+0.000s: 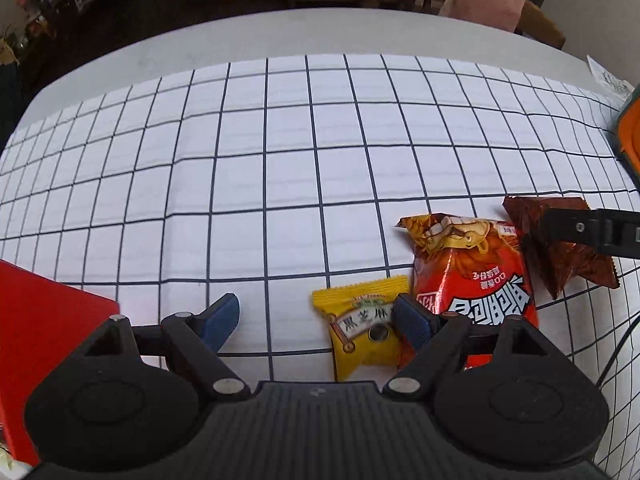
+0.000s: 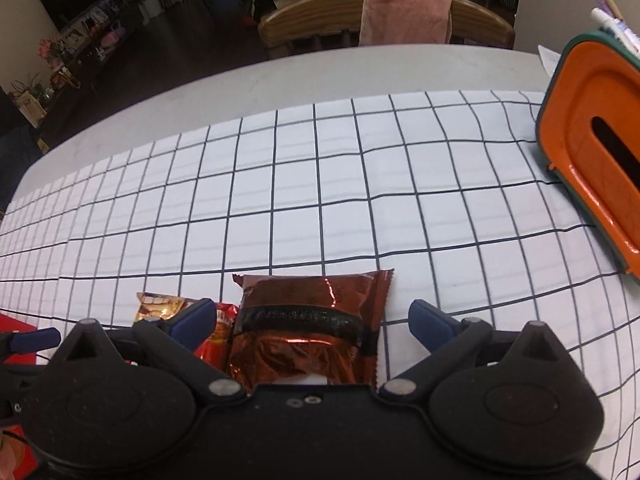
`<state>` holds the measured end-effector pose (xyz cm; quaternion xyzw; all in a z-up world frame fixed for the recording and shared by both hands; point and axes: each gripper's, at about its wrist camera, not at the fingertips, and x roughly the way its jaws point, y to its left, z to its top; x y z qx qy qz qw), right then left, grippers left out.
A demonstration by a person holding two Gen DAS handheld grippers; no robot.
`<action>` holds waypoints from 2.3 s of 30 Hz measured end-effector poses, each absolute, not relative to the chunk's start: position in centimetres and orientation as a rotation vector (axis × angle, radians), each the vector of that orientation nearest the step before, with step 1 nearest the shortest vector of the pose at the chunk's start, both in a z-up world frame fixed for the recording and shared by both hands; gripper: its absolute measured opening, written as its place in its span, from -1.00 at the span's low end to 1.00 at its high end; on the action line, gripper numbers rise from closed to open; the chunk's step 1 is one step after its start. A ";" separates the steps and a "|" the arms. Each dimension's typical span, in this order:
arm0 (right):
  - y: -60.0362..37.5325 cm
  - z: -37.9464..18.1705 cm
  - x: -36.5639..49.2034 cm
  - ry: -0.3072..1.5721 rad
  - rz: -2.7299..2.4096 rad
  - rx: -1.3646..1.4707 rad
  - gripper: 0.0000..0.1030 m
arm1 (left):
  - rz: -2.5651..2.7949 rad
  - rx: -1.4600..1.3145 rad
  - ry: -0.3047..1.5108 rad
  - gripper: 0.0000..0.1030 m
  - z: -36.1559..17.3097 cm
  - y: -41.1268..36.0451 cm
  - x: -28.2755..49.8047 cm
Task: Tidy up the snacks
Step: 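Grasp the yellow sesame candy with left tool while right grasps brown chocolate bag, then carry the sesame candy and chocolate bag into the red box and release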
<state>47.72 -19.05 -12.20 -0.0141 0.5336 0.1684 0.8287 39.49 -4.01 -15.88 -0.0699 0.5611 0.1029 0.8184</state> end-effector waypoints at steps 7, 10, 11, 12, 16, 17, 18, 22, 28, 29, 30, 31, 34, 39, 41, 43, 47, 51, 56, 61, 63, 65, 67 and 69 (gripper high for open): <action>-17.6 -13.7 47.8 1.149 0.345 -0.068 0.98 | 0.211 -0.141 1.213 0.60 -18.0 -5.5 40.1; -17.7 -13.9 47.8 1.142 0.338 -0.059 0.97 | 0.210 -0.144 1.215 0.47 -18.9 -6.3 40.2; -17.7 -13.9 47.7 1.139 0.337 -0.055 0.95 | 0.215 -0.140 1.210 0.44 -19.2 -6.6 40.2; -17.7 -14.0 47.6 1.137 0.340 -0.048 0.94 | 0.219 -0.134 1.208 0.35 -19.3 -6.9 40.3; -17.8 -14.0 47.2 1.123 0.349 -0.035 0.67 | 0.211 -0.123 1.199 -0.08 -19.7 -8.9 40.4; -18.0 -14.1 47.0 1.119 0.349 -0.027 0.64 | 0.206 -0.118 1.197 -0.14 -19.6 -9.4 40.3; -18.2 -14.2 46.9 1.115 0.352 -0.022 0.59 | 0.201 -0.114 1.195 -0.19 -19.4 -9.7 40.2; -18.7 -13.8 45.8 1.086 0.365 -0.033 0.38 | 0.186 -0.127 1.187 -0.25 -18.7 -10.1 39.7; -19.8 -12.9 44.0 1.066 0.364 -0.028 0.23 | 0.172 -0.161 1.183 -0.32 -18.0 -9.4 38.8; -20.2 -12.8 43.6 1.062 0.363 -0.024 0.22 | 0.171 -0.160 1.182 -0.32 -18.0 -9.4 38.8; -20.6 -12.7 43.3 1.060 0.363 -0.017 0.21 | 0.168 -0.163 1.183 -0.33 -18.1 -9.1 38.8; -20.9 -12.5 43.0 1.057 0.365 -0.009 0.20 | 0.165 -0.169 1.183 -0.33 -18.1 -8.6 38.7; -21.9 -11.7 41.6 1.045 0.373 -0.003 0.18 | 0.161 -0.180 1.177 -0.33 -17.7 -7.7 37.9; -23.1 -9.8 38.9 1.021 0.401 0.002 0.18 | 0.147 -0.198 1.165 -0.33 -15.7 -5.7 33.8; -23.3 -9.0 37.8 1.015 0.415 0.001 0.18 | 0.139 -0.203 1.157 -0.33 -14.7 -5.2 32.5; -23.5 -8.3 36.7 1.009 0.434 -0.004 0.18 | 0.135 -0.191 1.141 -0.33 -13.5 -4.9 31.1; -23.4 -6.9 34.5 1.001 0.462 -0.013 0.18 | 0.117 -0.192 1.117 -0.33 -11.1 -4.2 28.6; -22.8 -5.3 32.6 0.990 0.484 -0.026 0.18 | 0.085 -0.181 1.081 -0.33 -7.9 -3.8 26.0; -21.1 -3.3 31.5 0.976 0.511 -0.028 0.18 | 0.056 -0.161 1.052 -0.33 -5.2 -2.6 23.4; -19.1 -1.6 28.9 0.961 0.548 -0.032 0.18 | 0.033 -0.148 1.026 -0.33 -2.8 -0.7 20.3; -18.0 -1.0 28.0 0.954 0.568 -0.039 0.18 | 0.031 -0.148 1.021 -0.33 -2.0 0.4 19.3; -16.7 -0.5 27.0 0.946 0.586 -0.050 0.18 | 0.031 -0.146 1.013 -0.33 -1.5 1.5 18.6; -15.3 -0.1 26.2 0.941 0.605 -0.063 0.18 | 0.034 -0.145 1.005 -0.33 -1.0 2.7 17.9; -13.8 0.2 25.3 0.937 0.621 -0.072 0.18 | 0.039 -0.148 0.998 -0.33 -0.8 3.8 17.5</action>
